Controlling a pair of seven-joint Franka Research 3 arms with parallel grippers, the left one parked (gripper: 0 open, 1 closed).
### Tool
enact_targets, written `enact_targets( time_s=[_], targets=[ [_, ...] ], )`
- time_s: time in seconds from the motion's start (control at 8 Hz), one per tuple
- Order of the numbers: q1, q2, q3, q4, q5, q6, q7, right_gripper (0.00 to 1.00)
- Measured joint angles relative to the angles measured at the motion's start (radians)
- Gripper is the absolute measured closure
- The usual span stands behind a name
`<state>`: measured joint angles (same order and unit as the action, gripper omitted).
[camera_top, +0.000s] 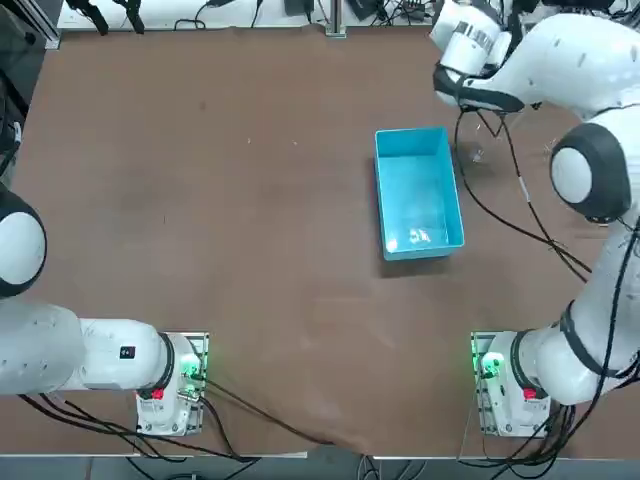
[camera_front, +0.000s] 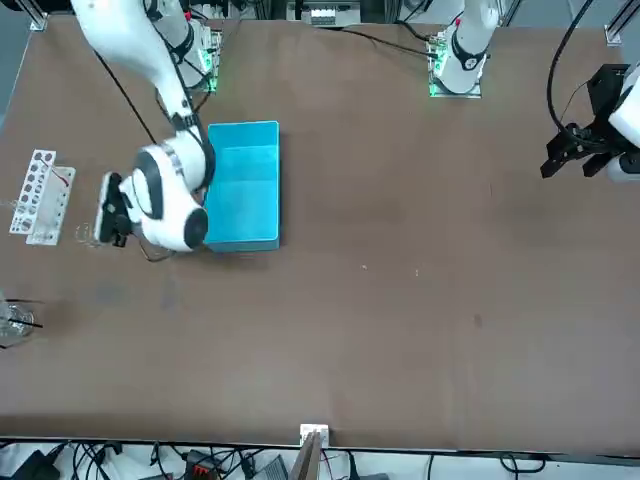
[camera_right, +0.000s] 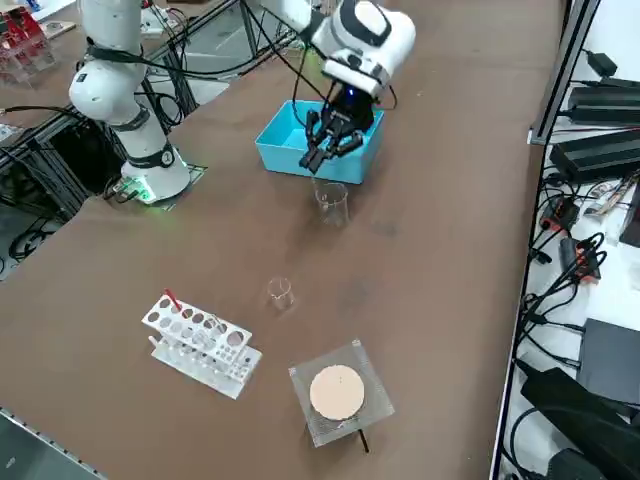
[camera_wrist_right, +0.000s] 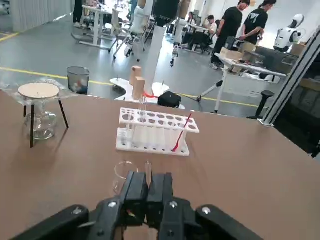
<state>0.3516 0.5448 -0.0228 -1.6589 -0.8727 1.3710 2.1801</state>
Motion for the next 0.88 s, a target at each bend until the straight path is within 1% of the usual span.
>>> enact_targets(
  time_s=[0.38, 0.62, 0.88],
  targets=[
    [0.019, 0.041, -0.002, 0.048, 0.019, -0.002, 0.053, 0.96],
    [0.04, 0.051, -0.002, 0.089, 0.034, -0.012, 0.07, 0.96],
    [0.04, 0.071, -0.004, 0.096, 0.036, -0.016, 0.105, 0.96]
  ],
)
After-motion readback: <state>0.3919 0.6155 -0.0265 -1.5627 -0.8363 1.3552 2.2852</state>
